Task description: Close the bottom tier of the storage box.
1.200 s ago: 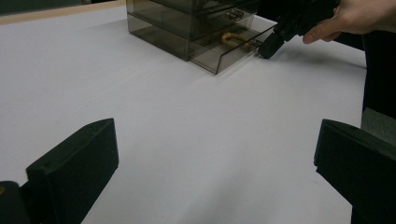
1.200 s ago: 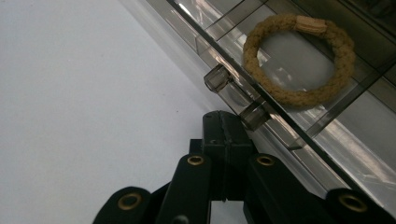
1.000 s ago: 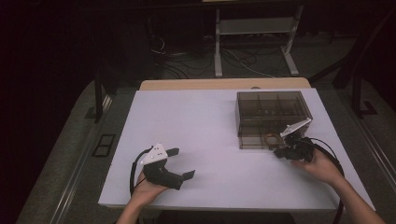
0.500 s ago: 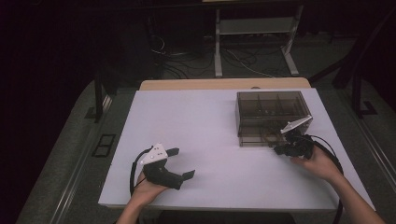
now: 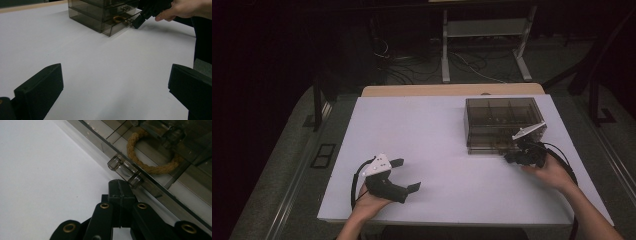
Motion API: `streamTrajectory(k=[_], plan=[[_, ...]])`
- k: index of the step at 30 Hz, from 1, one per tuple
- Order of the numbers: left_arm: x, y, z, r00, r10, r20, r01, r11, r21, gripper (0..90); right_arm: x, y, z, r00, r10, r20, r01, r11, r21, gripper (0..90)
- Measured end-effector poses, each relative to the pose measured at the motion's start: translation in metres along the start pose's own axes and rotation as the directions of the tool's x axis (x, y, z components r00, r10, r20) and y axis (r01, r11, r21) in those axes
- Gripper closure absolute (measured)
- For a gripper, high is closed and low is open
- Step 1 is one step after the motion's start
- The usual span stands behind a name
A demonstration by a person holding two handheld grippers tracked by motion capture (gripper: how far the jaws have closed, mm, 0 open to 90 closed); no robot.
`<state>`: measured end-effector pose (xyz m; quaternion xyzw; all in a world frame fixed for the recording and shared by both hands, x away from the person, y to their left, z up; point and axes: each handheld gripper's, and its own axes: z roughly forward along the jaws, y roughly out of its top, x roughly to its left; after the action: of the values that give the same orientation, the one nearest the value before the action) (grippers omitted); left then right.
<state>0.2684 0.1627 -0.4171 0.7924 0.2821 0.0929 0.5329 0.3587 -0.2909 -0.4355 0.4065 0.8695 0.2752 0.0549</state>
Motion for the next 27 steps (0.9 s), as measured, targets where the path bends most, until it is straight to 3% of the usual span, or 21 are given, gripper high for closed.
streamTrajectory(k=[27], plan=[[0.0,0.0,0.0,1.0,-0.006,0.0,0.006,1.0,-0.007,0.0,-0.012,0.009,0.008,0.9986,0.052,0.01,-0.052,0.998,-0.037,88.8]])
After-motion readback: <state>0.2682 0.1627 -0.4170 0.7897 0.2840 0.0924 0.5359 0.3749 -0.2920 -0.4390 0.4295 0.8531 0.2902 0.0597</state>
